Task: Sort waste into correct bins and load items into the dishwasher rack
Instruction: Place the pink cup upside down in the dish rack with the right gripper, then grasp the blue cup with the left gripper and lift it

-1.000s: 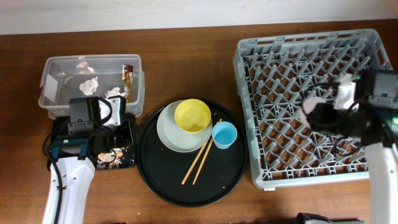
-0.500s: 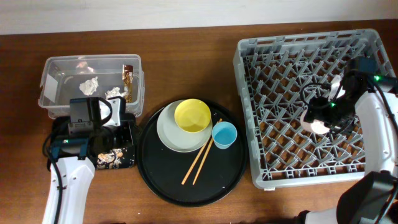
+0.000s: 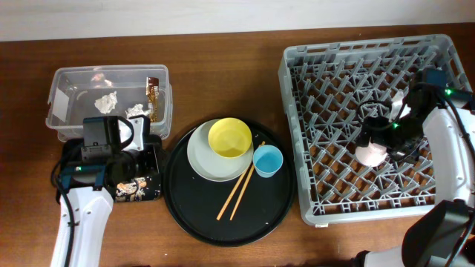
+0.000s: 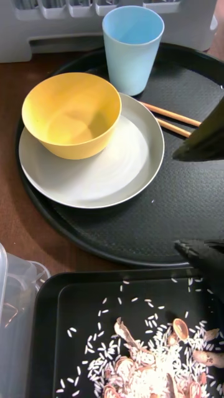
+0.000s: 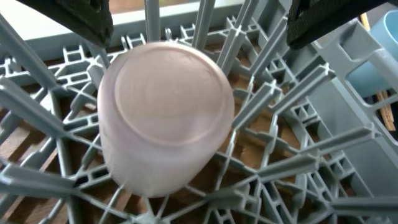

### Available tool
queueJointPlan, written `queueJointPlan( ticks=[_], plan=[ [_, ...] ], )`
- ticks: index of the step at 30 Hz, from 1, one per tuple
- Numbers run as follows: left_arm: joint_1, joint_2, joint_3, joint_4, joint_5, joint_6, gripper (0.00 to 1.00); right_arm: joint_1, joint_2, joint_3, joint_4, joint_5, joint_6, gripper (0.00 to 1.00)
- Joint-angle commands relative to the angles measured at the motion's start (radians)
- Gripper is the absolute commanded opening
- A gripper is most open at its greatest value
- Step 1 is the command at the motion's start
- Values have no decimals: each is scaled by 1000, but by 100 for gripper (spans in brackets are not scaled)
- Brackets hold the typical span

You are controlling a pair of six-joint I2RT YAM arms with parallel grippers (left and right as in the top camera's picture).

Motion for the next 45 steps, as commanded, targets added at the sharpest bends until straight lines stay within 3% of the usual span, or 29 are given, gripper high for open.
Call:
queueJointPlan(
  ticks=[1, 4, 8, 13, 21, 24, 28, 30, 34, 38, 41, 45],
  plan=[
    [-12, -15, 0, 8, 29, 17, 43, -2, -83, 13, -19, -14, 3, 90],
    [-126, -15, 0, 100, 80, 16, 50, 41, -216, 13, -21, -160, -78, 90],
    [-352, 36, 0, 302, 70, -18, 53, 192, -256, 13, -37, -156, -95, 90],
    [-522, 225, 0, 514, 69, -113, 55, 229, -253, 13, -47, -108, -95, 91],
    [-606, 478, 0, 618, 68, -172, 54, 229, -253, 13, -48, -109, -95, 92],
    [-606, 494, 0, 584, 68, -172, 28, 229, -253, 13, -50, -109, -95, 92],
    [-606, 494, 0, 509, 53, -172, 16, 229, -253, 13, -51, -108, -95, 94],
    [-606, 494, 0, 488, 54, -172, 1, 229, -253, 13, -51, -109, -95, 95],
    [-605, 465, 0, 484, 57, -176, 0, 228, -253, 13, -55, -98, -95, 96],
    [-552, 306, 0, 430, 74, -176, 0, 211, -253, 13, -42, -50, -93, 99],
    [-439, 182, 0, 433, 190, -253, 0, 207, -253, 13, -23, -162, -95, 98],
    [-335, 200, 0, 640, 688, -329, 0, 216, -248, 10, -2, -547, -214, 99]
  ],
)
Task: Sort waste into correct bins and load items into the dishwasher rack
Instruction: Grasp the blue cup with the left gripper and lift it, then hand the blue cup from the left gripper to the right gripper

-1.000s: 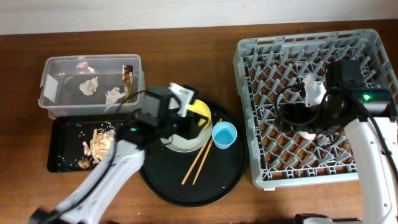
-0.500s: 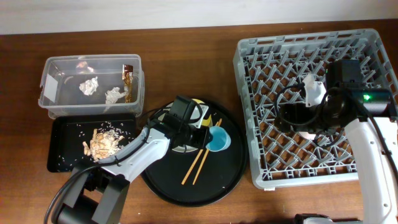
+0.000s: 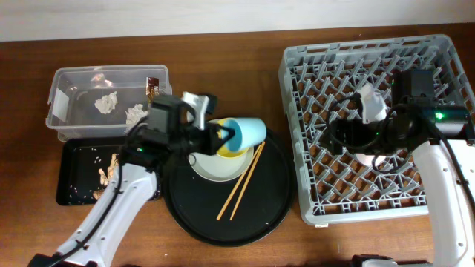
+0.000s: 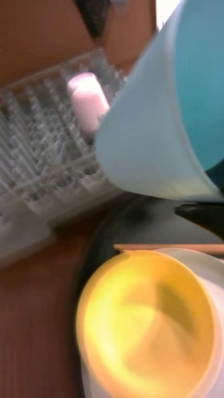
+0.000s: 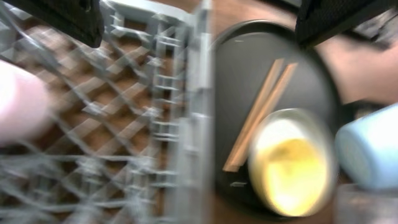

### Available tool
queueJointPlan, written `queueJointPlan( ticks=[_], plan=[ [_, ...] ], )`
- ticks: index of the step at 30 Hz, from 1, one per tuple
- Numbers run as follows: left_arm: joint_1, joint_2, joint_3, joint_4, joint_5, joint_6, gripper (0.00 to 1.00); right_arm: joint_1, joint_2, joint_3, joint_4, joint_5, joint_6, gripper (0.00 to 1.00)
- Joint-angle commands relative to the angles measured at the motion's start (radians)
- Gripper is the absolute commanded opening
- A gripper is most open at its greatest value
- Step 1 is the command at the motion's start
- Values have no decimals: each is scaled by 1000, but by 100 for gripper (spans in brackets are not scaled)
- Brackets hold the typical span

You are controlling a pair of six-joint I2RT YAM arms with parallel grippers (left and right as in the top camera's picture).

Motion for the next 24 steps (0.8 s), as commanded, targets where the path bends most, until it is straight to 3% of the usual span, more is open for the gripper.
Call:
queueJointPlan(
  ticks=[1, 4, 9, 14, 18, 19, 21, 24],
  plan=[
    [26, 23, 3, 123, 438, -95, 0, 18, 11, 8, 3, -319, -114, 99],
    [25, 43, 3, 182, 563, -114, 0, 90, 29, 8, 6, -452, -181, 99],
    [25, 43, 3, 183, 582, -122, 0, 201, 55, 8, 89, -636, -183, 99],
    [25, 43, 3, 187, 612, -136, 0, 314, 56, 8, 135, -686, -183, 100],
    [25, 43, 3, 186, 656, -137, 0, 352, 63, 8, 163, -686, -183, 85],
    [25, 43, 3, 187, 656, -137, 0, 352, 64, 8, 164, -686, -183, 74],
    [25, 43, 3, 186, 656, -137, 0, 352, 64, 8, 165, -686, -183, 63],
    [25, 43, 3, 186, 655, -137, 0, 352, 64, 8, 165, -686, -183, 57]
  ],
)
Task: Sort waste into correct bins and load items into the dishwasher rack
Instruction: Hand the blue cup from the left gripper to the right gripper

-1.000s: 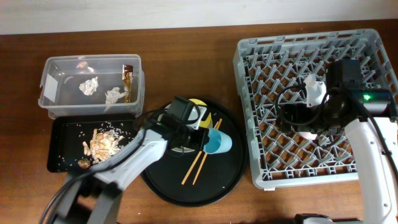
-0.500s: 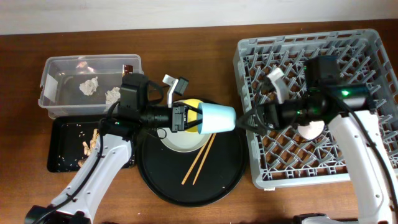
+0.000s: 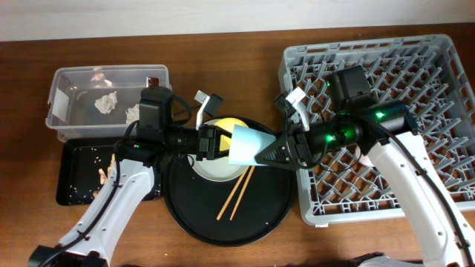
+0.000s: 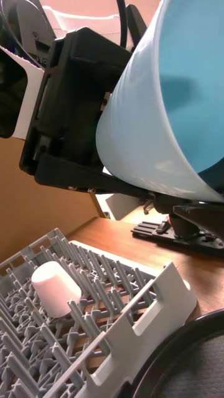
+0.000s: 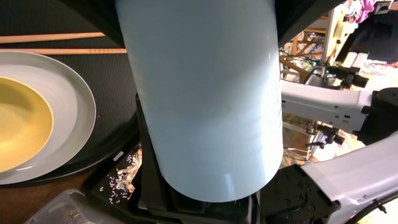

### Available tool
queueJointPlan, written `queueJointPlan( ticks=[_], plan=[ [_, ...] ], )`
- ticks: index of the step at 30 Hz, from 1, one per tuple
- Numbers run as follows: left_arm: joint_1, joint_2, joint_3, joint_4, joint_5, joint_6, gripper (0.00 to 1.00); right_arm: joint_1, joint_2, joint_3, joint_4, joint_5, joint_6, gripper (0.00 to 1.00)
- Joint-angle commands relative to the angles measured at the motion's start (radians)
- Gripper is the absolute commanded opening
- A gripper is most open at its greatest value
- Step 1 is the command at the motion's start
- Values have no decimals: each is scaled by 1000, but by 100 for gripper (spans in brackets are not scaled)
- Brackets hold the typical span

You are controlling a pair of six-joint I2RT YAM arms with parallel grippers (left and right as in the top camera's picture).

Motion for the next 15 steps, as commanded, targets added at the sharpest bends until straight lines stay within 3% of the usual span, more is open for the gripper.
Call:
queueJointPlan(
  ticks=[1, 3, 8, 12, 15],
  plan=[
    [-18, 5, 3, -1, -50, -2, 0, 18, 3, 8, 12, -12, 14, 55],
    [-18, 5, 3, -1, -50, -2, 1, 18, 3, 8, 11, -12, 3, 54],
    [-18, 5, 3, -13, -132, 0, 22, 17, 3, 8, 11, 9, -34, 54],
    [-17, 5, 3, -106, -286, 87, 35, 16, 3, 9, -2, 202, -31, 52],
    [-6, 4, 4, -233, -438, 191, 39, 15, 3, 11, -34, 373, -21, 46]
  ],
)
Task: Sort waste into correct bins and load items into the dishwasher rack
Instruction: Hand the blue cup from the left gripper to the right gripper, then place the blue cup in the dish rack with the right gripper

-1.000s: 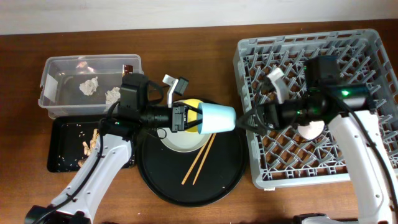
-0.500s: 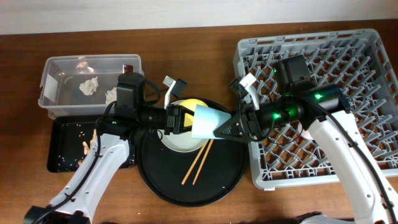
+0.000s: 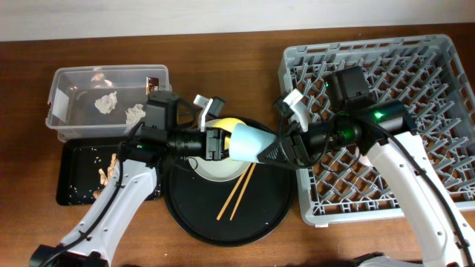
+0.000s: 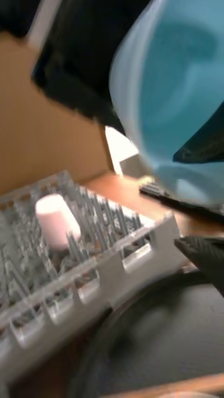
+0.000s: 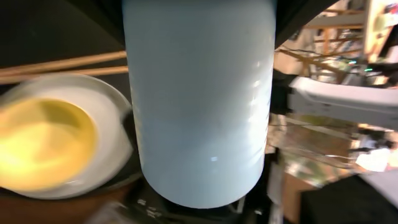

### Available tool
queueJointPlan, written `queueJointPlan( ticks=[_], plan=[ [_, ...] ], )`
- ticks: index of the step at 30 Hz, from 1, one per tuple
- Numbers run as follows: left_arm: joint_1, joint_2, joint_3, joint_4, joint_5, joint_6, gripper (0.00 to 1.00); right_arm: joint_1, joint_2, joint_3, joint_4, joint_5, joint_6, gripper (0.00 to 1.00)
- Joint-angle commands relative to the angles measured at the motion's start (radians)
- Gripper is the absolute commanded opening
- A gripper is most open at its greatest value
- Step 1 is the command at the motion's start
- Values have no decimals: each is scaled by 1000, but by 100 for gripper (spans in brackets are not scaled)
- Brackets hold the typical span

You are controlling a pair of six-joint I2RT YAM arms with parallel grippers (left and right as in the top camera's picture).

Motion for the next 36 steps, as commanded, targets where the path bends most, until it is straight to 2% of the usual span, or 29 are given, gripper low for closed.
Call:
queueJointPlan(
  ticks=[1, 5, 11, 18, 23, 29, 30, 32, 33, 36],
  plan=[
    [20, 3, 3, -103, -206, 143, 39, 9, 2, 12, -31, 241, 17, 46],
    [141, -65, 3, -369, -491, 303, 39, -48, -1, 95, -129, 537, 124, 45],
    [283, -240, 3, -571, -812, 321, 39, -219, 8, 289, -212, 895, 267, 43],
    [289, -277, 3, -572, -829, 321, 40, -370, 240, 474, -285, 905, 305, 43],
    [289, -277, 3, -587, -829, 321, 40, -377, 429, 504, -256, 926, 305, 48],
    [289, -277, 3, -590, -829, 321, 40, -377, 529, 503, -255, 953, 305, 55],
    [289, -277, 3, -591, -829, 321, 40, -377, 538, 502, -258, 954, 305, 58],
    [289, -277, 3, -591, -829, 321, 40, -377, 559, 501, -260, 953, 304, 89],
    [289, -277, 3, -591, -829, 321, 40, -377, 561, 501, -259, 952, 304, 98],
    [289, -277, 3, -592, -829, 321, 46, -377, 560, 502, -261, 945, 305, 99]
  ],
)
